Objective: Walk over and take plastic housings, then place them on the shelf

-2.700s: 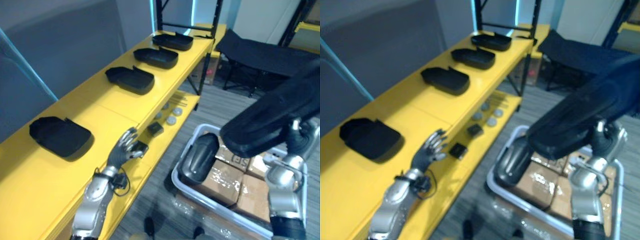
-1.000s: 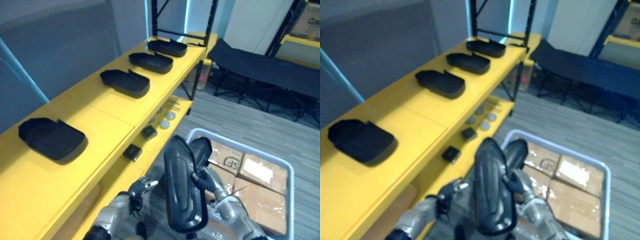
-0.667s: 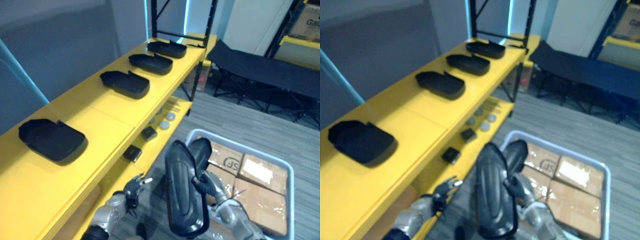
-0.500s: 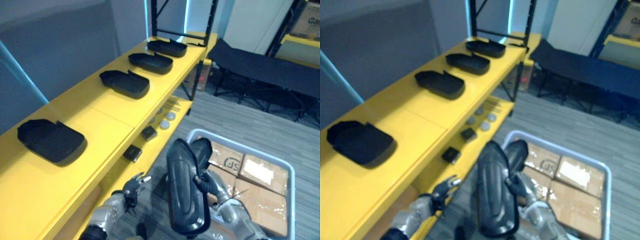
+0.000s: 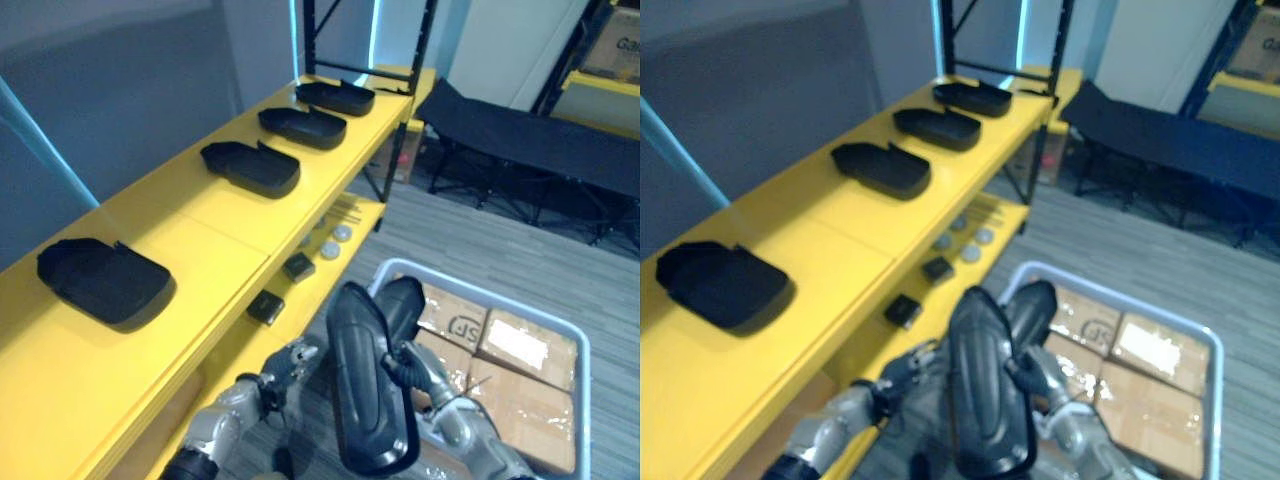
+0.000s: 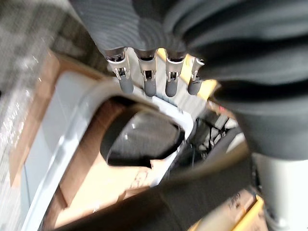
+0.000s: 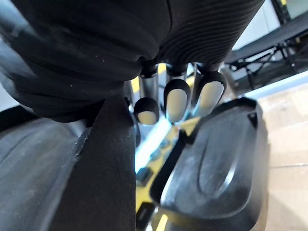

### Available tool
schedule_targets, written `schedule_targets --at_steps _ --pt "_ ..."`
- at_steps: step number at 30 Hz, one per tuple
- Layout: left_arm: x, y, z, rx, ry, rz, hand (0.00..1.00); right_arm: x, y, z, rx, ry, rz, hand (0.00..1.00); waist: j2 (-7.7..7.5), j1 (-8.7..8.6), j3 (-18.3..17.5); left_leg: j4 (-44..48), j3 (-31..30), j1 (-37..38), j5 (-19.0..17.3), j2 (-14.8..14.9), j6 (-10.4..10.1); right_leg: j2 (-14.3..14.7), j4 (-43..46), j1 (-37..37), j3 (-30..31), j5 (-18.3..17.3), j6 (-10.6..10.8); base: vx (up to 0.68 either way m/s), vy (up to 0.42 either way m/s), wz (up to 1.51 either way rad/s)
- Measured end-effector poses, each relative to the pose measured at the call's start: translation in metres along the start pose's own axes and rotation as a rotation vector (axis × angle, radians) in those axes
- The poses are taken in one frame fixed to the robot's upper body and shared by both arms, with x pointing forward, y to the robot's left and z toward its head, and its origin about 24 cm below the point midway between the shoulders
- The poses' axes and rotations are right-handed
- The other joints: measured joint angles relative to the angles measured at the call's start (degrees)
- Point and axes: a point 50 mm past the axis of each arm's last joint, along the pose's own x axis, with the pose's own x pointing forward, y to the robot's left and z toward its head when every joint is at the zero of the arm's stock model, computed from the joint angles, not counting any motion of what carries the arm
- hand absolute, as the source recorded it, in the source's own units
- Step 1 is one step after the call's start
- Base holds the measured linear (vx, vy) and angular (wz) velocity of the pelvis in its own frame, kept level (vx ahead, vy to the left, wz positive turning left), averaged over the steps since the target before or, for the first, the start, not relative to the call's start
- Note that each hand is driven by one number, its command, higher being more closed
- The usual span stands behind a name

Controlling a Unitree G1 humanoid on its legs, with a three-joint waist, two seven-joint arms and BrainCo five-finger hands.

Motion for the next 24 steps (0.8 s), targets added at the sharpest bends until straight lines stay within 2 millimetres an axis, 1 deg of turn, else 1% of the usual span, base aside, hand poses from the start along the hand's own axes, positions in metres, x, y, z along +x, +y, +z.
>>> schedule_targets --at_steps 4,6,9,11,17,19,24 --pt "0.0 -0.007 0.002 0.038 0.01 -0.042 0.0 0.002 0.0 0.001 -0.012 -0.012 0.011 1.0 0.02 -0.03 -0.01 0.0 -0.37 0.46 -0.01 0.0 0.01 -0.12 0.03 0.55 -0.31 -0.27 0.24 0.0 -0.007 0.03" --pt "0.0 -0.01 -0.001 0.065 0.041 -0.061 0.0 0.004 0.0 0.002 -0.018 -0.02 0.014 1.0 0.02 -0.02 -0.01 0.0 -0.39 0.43 -0.01 -0.01 0.01 -0.13 0.03 0.53 -0.31 -0.3 0.27 0.0 0.0 0.0" --pt "0.001 -0.013 -0.009 0.118 0.103 -0.075 0.0 0.008 -0.002 0.005 -0.025 -0.038 0.012 1.0 0.01 -0.02 0.0 0.0 -0.46 0.36 -0.02 -0.11 0.01 -0.2 0.0 0.51 -0.39 -0.33 0.31 0.0 0.003 0.01" --pt "0.001 -0.013 -0.011 0.157 0.123 -0.073 0.0 0.009 -0.002 0.005 -0.033 -0.043 0.018 1.0 0.01 -0.02 0.0 0.0 -0.67 0.16 -0.02 -0.31 0.01 -0.21 -0.03 0.5 -0.74 -0.33 0.33 0.01 0.02 0.07" --pt "0.002 -0.013 -0.022 0.356 0.202 -0.07 0.0 0.012 -0.004 0.004 -0.057 -0.042 0.03 1.0 0.03 -0.04 -0.02 0.0 -0.78 -0.17 0.0 -0.51 0.01 -0.28 -0.22 0.49 -1.2 -0.11 0.65 0.01 0.005 0.03" --pt "0.002 -0.012 -0.023 0.424 0.21 -0.061 0.0 0.015 -0.006 0.003 -0.067 -0.046 0.031 1.0 0.03 -0.04 -0.02 0.0 -0.78 -0.13 0.0 -0.51 0.01 -0.27 -0.23 0.53 -1.22 -0.1 0.65 0.0 0.0 0.0" --pt "0.003 -0.014 -0.021 0.486 0.182 -0.067 0.0 0.018 -0.006 0.005 -0.084 -0.045 0.036 1.0 0.04 -0.03 -0.02 0.0 -0.77 0.1 0.01 -0.52 0.01 -0.28 -0.21 0.67 -1.22 -0.11 0.63 0.0 0.0 0.0"
